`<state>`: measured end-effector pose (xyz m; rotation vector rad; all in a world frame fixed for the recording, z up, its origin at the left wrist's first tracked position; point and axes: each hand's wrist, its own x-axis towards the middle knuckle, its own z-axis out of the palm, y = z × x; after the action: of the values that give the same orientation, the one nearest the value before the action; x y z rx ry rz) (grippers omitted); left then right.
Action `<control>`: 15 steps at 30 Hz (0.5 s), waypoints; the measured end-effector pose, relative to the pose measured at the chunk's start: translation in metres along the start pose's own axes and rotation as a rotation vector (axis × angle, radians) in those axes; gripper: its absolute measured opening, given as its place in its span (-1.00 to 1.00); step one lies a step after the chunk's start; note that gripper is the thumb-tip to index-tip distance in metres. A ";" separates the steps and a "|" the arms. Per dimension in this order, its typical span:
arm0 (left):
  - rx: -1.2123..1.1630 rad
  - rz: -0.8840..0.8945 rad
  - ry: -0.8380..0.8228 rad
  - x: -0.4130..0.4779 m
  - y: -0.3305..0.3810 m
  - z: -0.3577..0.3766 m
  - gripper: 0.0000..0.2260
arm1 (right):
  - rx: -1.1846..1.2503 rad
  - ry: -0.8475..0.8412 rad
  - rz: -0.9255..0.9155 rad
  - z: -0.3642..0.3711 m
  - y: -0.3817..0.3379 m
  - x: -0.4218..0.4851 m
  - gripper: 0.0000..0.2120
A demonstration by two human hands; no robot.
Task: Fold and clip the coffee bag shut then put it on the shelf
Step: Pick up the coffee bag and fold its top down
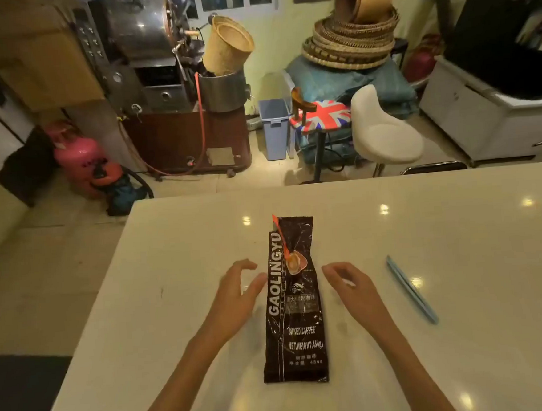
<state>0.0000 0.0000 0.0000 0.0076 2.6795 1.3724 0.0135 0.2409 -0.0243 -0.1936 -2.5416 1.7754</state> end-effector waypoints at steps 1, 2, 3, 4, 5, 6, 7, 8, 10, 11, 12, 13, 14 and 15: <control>-0.180 -0.041 -0.053 0.002 0.002 0.007 -0.76 | 0.067 -0.032 0.021 0.006 -0.003 0.000 -0.97; -0.299 -0.067 -0.115 0.004 0.004 0.013 -0.81 | 0.096 -0.055 0.063 0.012 -0.004 0.002 -0.98; -0.376 -0.084 -0.136 0.005 0.007 0.018 -0.85 | 0.151 -0.079 0.083 0.018 -0.004 0.001 -0.97; -0.418 -0.090 -0.134 0.005 0.011 0.021 -0.86 | 0.184 -0.083 0.110 0.024 -0.004 0.000 -0.95; -0.438 -0.090 -0.140 0.007 0.011 0.024 -0.86 | 0.240 -0.087 0.133 0.027 -0.003 0.000 -0.93; -0.453 -0.088 -0.132 0.008 0.012 0.025 -0.85 | 0.282 -0.076 0.154 0.027 -0.006 0.000 -0.91; -0.463 -0.079 -0.108 0.011 0.013 0.023 -0.83 | 0.320 -0.064 0.165 0.025 -0.007 0.001 -0.90; -0.464 -0.067 -0.074 0.013 0.015 0.020 -0.80 | 0.344 -0.056 0.164 0.020 -0.010 0.002 -0.88; -0.477 -0.029 0.006 0.017 0.019 0.011 -0.78 | 0.349 -0.026 0.109 0.011 -0.018 0.003 -0.84; -0.477 0.010 0.042 0.019 0.020 0.008 -0.79 | 0.331 -0.012 0.066 0.006 -0.022 0.004 -0.81; -0.469 0.043 0.075 0.019 0.023 0.005 -0.80 | 0.306 0.007 0.020 0.001 -0.027 0.005 -0.79; -0.465 0.074 0.101 0.019 0.025 0.003 -0.82 | 0.278 0.024 -0.023 -0.002 -0.030 0.006 -0.77; -0.468 0.102 0.128 0.018 0.026 0.002 -0.83 | 0.240 0.047 -0.061 -0.003 -0.033 0.006 -0.75; -0.471 0.127 0.155 0.018 0.027 0.004 -0.82 | 0.202 0.071 -0.096 -0.004 -0.035 0.006 -0.76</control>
<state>-0.0186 0.0197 0.0176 0.0251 2.4323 2.0900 0.0049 0.2335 0.0096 -0.1232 -2.2652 1.9343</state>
